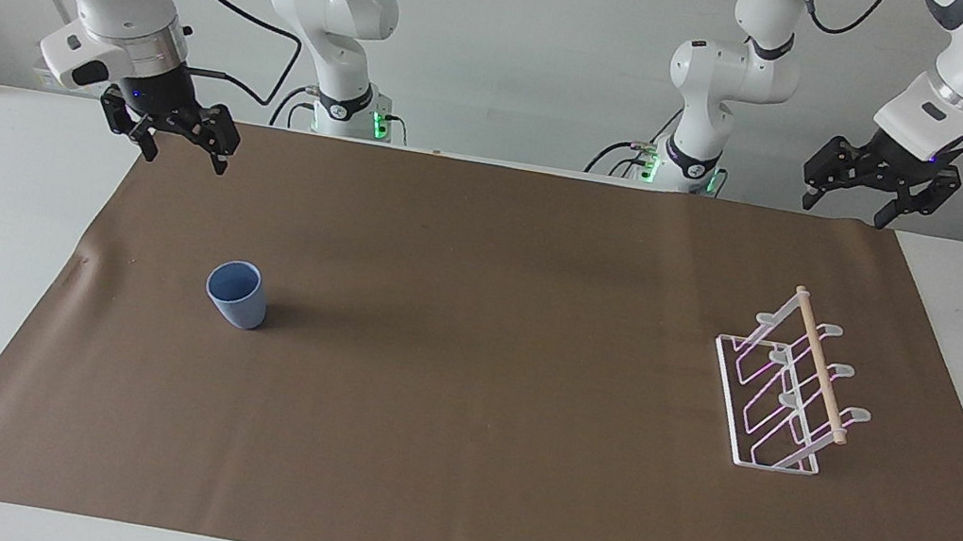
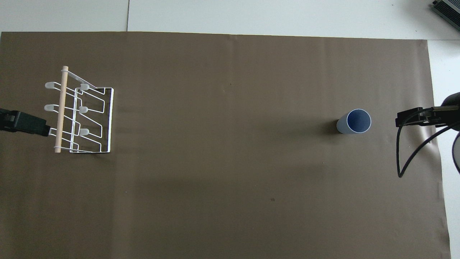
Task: Hang cup on cup holder
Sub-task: 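Reach the right gripper to the blue cup rim and grasp it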
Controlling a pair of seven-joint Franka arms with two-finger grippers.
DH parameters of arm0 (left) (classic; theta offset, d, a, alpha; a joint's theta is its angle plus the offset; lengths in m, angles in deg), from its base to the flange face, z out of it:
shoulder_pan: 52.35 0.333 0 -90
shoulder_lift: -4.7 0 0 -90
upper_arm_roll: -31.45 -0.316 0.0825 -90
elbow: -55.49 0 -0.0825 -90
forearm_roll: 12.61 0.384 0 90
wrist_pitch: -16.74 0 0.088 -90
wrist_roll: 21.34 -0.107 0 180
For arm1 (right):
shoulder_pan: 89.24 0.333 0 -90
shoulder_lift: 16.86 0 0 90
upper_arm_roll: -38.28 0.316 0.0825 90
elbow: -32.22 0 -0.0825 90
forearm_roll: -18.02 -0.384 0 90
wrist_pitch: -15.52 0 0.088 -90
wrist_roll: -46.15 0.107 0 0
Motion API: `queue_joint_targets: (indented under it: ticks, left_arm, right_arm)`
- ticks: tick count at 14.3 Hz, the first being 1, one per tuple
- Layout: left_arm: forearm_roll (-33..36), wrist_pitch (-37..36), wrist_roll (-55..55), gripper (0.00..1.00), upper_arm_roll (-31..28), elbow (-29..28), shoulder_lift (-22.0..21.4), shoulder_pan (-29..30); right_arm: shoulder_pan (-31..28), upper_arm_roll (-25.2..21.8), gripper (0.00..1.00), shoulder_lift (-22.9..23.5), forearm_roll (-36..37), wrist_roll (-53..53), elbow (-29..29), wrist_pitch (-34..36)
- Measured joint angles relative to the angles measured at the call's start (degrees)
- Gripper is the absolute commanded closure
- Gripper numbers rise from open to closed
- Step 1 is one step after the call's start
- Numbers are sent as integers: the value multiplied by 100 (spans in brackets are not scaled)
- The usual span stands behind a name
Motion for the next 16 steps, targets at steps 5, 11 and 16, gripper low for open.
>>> queue_joint_targets:
  ticks: [5, 11, 16]
  left_arm:
    - [0, 1, 0, 0, 0, 0, 0, 0]
    - [0, 2, 0, 0, 0, 0, 0, 0]
    - [0, 2, 0, 0, 0, 0, 0, 0]
  right_arm:
    - [0, 1, 0, 810, 0, -88, -90, -976]
    - [0, 0, 0, 1219, 0, -196, -784, -2311]
    - [-79, -3, 0, 1221, 0, -501, -1272, -2822]
